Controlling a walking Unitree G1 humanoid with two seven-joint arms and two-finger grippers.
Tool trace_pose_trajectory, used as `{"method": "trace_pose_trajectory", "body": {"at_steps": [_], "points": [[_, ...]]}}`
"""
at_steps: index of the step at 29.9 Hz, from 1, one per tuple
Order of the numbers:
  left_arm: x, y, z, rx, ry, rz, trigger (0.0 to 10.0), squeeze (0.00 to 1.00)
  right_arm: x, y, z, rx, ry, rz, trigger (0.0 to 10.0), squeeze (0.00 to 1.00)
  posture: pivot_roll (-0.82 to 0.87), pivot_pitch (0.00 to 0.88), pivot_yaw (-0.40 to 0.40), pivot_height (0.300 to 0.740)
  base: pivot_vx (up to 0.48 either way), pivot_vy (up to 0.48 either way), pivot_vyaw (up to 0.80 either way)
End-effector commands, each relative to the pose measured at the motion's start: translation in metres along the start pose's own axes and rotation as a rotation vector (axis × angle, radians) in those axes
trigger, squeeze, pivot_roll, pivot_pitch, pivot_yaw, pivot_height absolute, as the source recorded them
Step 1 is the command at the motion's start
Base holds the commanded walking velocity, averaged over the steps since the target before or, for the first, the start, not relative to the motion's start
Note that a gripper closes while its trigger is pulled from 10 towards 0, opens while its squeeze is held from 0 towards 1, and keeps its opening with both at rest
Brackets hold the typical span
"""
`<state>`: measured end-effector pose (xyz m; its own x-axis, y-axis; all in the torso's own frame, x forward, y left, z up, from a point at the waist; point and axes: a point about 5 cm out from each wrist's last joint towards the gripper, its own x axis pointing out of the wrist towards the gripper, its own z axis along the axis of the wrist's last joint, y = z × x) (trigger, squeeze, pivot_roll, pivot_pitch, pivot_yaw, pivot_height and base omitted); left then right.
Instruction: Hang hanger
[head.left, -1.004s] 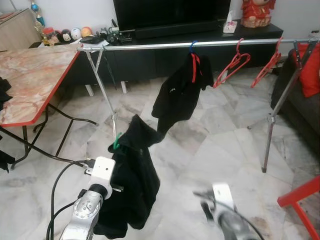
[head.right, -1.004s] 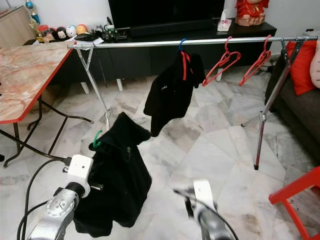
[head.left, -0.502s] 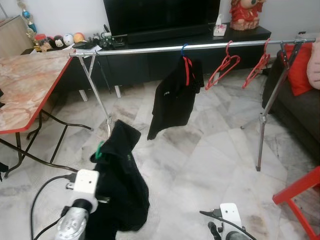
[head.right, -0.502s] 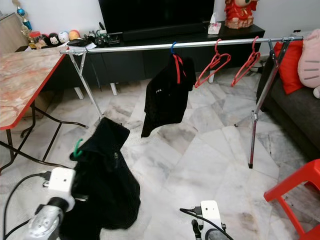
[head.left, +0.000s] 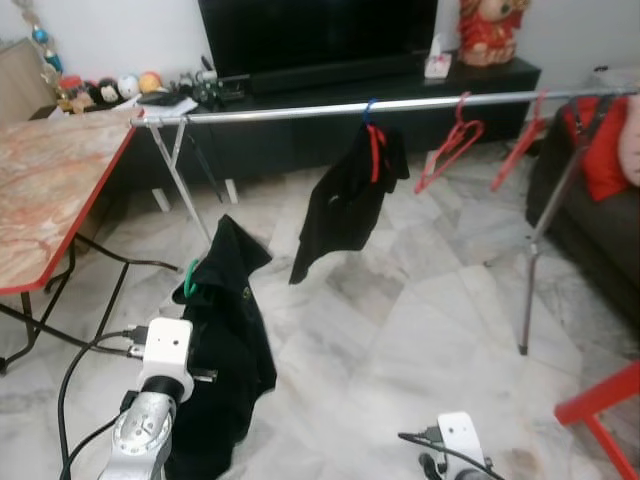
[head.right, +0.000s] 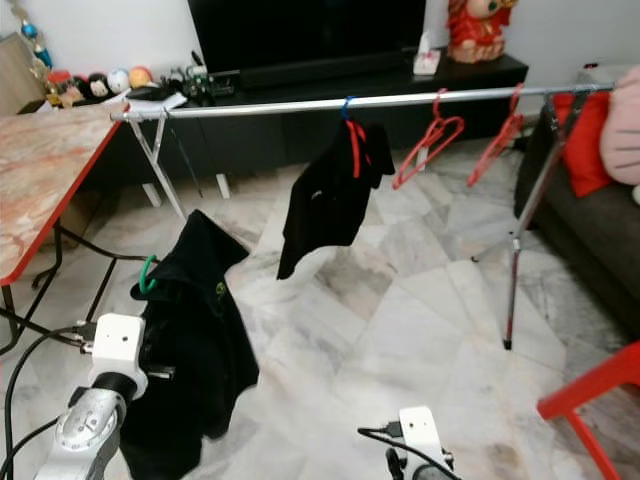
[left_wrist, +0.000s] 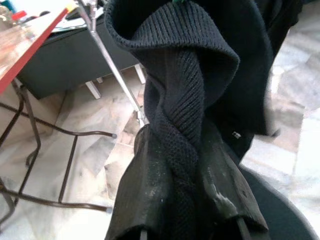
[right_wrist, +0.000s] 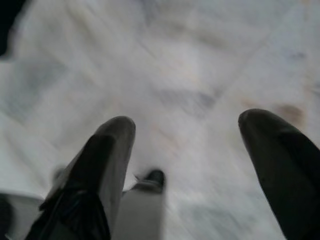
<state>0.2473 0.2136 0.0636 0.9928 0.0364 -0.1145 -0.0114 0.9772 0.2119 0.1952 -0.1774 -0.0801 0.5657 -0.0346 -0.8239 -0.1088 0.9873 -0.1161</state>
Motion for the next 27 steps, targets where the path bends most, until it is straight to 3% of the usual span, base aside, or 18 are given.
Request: {"method": "trace_pose_trajectory", "body": {"at_steps": [1,8,11,27], "points": [[0.004,-0.002,0.012,-0.009,-0.048,0.006,10.0,0.0,-0.001,-0.006,-0.004,-0.027,0.03,-0.009,10.0,0.0,-0.15,0.0,0.089,0.74,0.48,0.0,0.0],[0.004,0.001,0.013,-0.004,-0.047,0.013,10.0,0.0,0.0,0.002,0.0,-0.058,0.026,0.014,10.0,0.0,-0.14,0.0,0.084,0.74,0.48,0.0,0.0],[0.004,0.001,0.012,-0.003,-0.044,0.015,10.0,0.0,-0.001,-0.008,-0.003,-0.066,0.022,0.01,10.0,0.0,-0.14,0.0,0.083,0.74,0.48,0.0,0.0],[0.005,0.004,0.011,0.01,-0.025,0.027,10.0,0.0,-0.001,-0.007,-0.003,-0.105,0.029,0.036,10.0,0.0,-0.14,0.0,0.077,0.74,0.48,0.0,0.0]]}}
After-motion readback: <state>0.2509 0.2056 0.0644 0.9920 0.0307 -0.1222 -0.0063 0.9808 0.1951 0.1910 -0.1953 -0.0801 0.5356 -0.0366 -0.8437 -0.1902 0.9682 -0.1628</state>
